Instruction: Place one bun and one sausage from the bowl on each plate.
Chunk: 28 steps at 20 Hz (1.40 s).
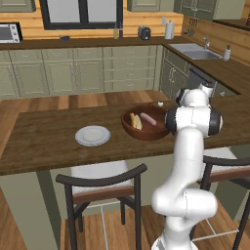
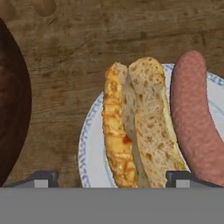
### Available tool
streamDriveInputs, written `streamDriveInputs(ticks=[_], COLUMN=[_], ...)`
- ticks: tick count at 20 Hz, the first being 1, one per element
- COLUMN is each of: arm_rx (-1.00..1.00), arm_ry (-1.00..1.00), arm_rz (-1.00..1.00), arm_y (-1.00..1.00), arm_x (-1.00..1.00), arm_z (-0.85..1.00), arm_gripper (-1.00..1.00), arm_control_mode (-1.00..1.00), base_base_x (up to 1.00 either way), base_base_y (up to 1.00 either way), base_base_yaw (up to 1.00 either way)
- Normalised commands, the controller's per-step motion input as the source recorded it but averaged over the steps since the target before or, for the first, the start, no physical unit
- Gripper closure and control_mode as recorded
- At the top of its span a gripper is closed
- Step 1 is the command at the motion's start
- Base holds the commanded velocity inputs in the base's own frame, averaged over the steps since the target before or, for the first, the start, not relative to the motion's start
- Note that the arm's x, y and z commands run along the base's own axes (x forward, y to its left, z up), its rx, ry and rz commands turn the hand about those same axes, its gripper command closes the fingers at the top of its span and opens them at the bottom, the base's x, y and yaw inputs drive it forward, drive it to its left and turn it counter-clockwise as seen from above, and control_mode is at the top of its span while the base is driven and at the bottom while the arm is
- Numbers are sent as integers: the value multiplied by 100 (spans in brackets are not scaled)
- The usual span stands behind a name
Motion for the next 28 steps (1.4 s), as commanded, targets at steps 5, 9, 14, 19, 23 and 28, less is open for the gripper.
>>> streamDriveInputs(ticks=[5, 9, 14, 19, 23, 28], arm_rx=[-5, -8, -7, 0, 0, 0], arm_ry=[0, 0, 0, 1, 1, 0], arm_rz=[0, 1, 8, 7, 1, 0], arm_y=[67, 95, 100, 97, 64, 20], arm_x=[-41, -42, -22, 1, 36, 57], arm_z=[62, 39, 13, 12, 0, -4], arm_gripper=[-100, -100, -100, -100, -100, -100], arm_control_mode=[-100, -100, -100, -100, -100, -100], base_base_x=[0, 0, 0, 0, 0, 0], base_base_y=[0, 0, 0, 0, 0, 0], base_base_yaw=[0, 0, 0, 0, 0, 0])
